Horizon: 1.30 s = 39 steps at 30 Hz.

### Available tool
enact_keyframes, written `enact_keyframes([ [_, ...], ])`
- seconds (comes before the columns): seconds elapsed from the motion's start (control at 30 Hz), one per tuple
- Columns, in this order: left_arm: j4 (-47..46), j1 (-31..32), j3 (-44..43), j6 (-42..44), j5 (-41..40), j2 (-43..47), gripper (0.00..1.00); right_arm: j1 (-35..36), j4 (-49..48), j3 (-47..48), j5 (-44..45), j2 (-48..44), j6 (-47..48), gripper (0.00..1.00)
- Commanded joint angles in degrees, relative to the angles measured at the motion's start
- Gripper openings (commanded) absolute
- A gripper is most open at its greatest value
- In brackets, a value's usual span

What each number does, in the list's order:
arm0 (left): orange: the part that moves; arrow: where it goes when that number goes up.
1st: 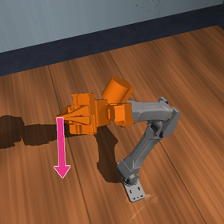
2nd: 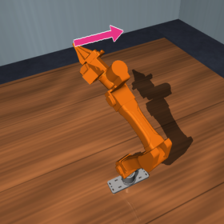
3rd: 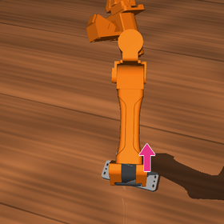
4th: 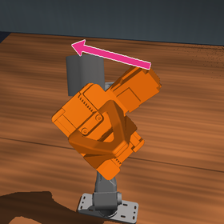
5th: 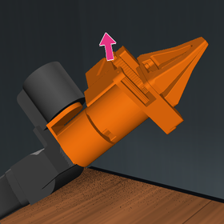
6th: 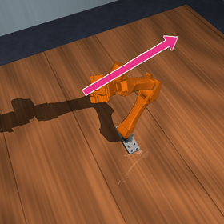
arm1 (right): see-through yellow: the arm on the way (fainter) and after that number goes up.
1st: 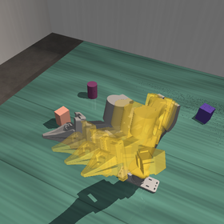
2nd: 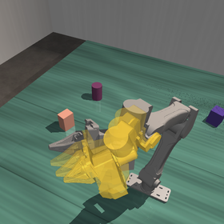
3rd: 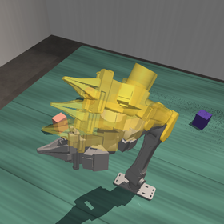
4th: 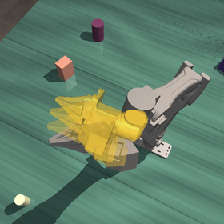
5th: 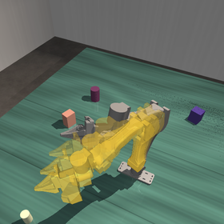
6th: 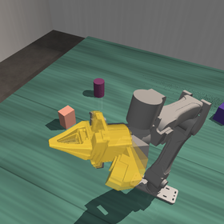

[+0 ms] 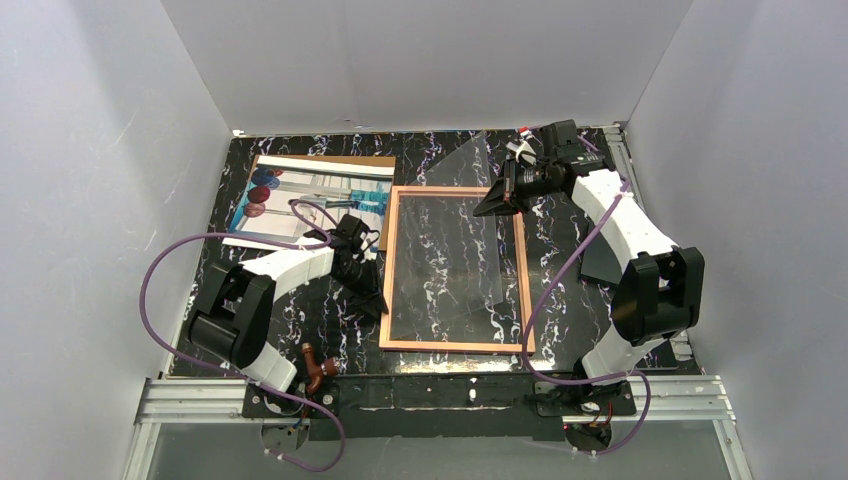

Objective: Put the photo into the frame

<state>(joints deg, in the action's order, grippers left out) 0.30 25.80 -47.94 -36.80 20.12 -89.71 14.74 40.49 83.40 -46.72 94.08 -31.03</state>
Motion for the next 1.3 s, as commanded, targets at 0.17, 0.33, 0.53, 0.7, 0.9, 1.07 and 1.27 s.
enact_keyframes([
  [0.17, 7.49, 0.83, 0.42, 1.58, -2.27, -1.58, 0.30, -0.33, -1.79, 1.78, -1.24, 1.20, 0.78, 0.01],
  [0.33, 7.56, 0.82, 0.36, 1.64, -2.19, -1.61, 0.30, -0.42, -2.92, 0.48, -1.54, 1.35, 0.32, 0.01],
  [0.53, 7.83, 0.83, 0.23, 1.78, -2.36, -1.64, 0.30, -0.42, -3.99, -1.48, -1.96, 1.19, -0.04, 0.01],
  [0.7, 7.88, 0.83, 0.20, 1.75, -2.27, -1.91, 0.30, -0.44, -5.60, -3.31, -2.77, 0.44, -1.23, 0.01],
  [0.9, 7.84, 0.92, 0.12, 1.70, -2.27, -2.12, 0.30, -0.46, -6.80, -4.55, -3.30, -0.02, -2.36, 0.01],
  [1.07, 7.88, 1.00, 0.12, 1.69, -2.29, -2.21, 0.30, -0.42, -6.77, -4.92, -3.68, -0.16, -2.92, 0.01],
  [1.27, 7.88, 1.03, -0.11, 1.81, -2.28, -2.58, 0.30, -0.55, -4.32, -2.86, -1.97, 0.54, -2.76, 0.01],
])
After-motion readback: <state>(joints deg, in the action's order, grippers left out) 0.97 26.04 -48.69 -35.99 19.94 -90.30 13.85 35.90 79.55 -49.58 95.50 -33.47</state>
